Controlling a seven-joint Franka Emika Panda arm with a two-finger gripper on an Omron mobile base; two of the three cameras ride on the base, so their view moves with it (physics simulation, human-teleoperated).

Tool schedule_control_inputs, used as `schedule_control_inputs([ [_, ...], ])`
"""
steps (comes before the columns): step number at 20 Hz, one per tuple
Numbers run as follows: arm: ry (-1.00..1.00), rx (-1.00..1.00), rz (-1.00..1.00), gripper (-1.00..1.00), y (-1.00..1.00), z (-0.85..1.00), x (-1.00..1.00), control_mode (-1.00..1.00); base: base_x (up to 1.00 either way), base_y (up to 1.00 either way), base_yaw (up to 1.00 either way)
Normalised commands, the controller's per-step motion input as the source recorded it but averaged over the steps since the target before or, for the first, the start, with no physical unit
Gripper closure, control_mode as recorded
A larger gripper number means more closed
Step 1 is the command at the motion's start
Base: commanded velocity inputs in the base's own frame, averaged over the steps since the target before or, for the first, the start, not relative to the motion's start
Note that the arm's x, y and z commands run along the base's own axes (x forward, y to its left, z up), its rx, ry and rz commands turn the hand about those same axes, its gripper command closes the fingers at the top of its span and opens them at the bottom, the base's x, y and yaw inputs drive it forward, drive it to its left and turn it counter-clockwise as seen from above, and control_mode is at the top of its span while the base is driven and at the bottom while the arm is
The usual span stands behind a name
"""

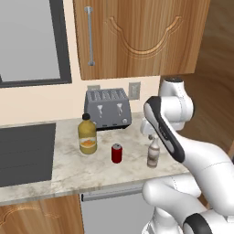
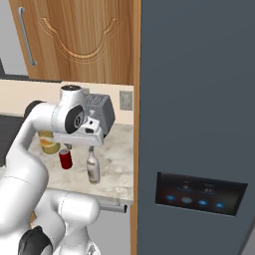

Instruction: Move the drinks to the dining counter.

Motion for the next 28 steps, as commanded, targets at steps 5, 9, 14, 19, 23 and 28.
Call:
schedule_control_inputs([
  [5, 0.09, 0.02, 0.00, -1.00, -0.18, -0.50, -0.20, -1.00, 0.00, 0.00, 0.00],
  [9, 0.02, 0.00, 0.00, -1.00, -0.14, -0.21, -0.02, -1.00, 0.00, 0.00, 0.00],
  [14, 0.00, 0.00, 0.00, -1.00, -0.01, 0.00, 0.15, -1.00, 0.00, 0.00, 0.00],
  [19, 0.00, 0.00, -0.02, -1.00, 0.00, 0.00, 0.33, -1.00, 0.00, 0.00, 0.00],
  [23, 0.00, 0.00, -0.03, -1.00, 0.00, 0.00, 0.39, -1.00, 0.00, 0.00, 0.00],
  [28, 0.00, 0.00, -0.03, -1.00, 0.00, 0.00, 0.38, -1.00, 0.00, 0.00, 0.00],
])
